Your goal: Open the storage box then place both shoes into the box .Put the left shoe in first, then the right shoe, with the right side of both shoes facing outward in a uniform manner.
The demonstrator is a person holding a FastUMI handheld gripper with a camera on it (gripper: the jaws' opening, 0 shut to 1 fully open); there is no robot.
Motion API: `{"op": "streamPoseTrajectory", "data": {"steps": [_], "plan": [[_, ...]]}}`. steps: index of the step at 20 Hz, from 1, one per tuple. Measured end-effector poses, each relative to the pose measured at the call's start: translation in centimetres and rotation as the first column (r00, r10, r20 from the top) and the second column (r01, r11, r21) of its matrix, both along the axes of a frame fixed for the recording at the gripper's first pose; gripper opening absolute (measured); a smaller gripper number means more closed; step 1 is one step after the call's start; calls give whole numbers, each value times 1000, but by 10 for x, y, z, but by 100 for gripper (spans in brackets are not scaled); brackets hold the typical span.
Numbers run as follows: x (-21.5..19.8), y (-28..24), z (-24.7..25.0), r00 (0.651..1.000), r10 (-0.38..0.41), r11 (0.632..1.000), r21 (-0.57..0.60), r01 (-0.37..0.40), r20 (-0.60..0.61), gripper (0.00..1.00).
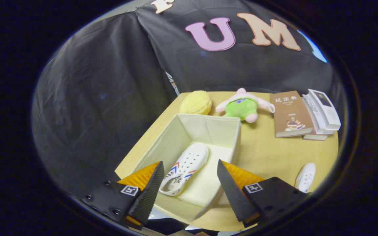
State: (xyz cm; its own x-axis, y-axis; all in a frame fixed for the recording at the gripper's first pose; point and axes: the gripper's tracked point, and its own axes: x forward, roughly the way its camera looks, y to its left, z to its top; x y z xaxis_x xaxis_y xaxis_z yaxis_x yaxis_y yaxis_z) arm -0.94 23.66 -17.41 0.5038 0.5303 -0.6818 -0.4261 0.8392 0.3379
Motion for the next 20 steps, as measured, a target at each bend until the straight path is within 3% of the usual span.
{"op": "streamPoseTrajectory", "data": {"steps": [9,15,20], "plan": [[13,-139,4,988,-123,987,-90,131,91,100],[20,-242,-26,969,-236,958,-150,244,69,100],[11,-309,-61,956,-292,932,-221,288,16,100]]}}
